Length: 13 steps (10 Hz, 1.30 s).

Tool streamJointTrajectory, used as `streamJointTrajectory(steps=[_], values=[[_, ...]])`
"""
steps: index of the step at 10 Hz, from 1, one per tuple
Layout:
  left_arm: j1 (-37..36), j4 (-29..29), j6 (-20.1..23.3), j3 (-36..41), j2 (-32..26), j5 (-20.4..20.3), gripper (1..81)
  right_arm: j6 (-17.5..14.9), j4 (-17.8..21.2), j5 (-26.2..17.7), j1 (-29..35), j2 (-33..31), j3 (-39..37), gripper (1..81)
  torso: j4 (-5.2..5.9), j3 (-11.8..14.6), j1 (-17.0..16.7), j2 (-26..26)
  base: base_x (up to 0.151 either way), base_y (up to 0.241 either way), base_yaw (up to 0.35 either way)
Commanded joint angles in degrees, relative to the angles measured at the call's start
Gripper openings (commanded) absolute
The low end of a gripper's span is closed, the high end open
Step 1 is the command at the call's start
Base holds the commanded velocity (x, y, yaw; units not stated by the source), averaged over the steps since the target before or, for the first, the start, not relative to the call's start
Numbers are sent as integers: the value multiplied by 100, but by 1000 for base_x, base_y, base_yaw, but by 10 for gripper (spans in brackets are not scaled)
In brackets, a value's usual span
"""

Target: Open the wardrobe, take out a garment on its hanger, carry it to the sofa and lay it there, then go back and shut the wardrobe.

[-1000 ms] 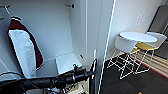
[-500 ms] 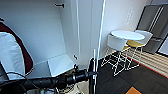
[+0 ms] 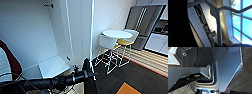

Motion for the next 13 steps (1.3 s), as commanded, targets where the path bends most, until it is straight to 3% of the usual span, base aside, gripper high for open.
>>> streamJointTrajectory(steps=[1,13], values=[[-863,203,64,332,-97,-223,10,-24,-33,-337,27,-760,1079,811,0,0,0,0,0,0,-233],[-828,274,64,403,-97,-135,10,-15,29,-258,-88,-645,806,811,0,0,0,2,0,0,-234]])
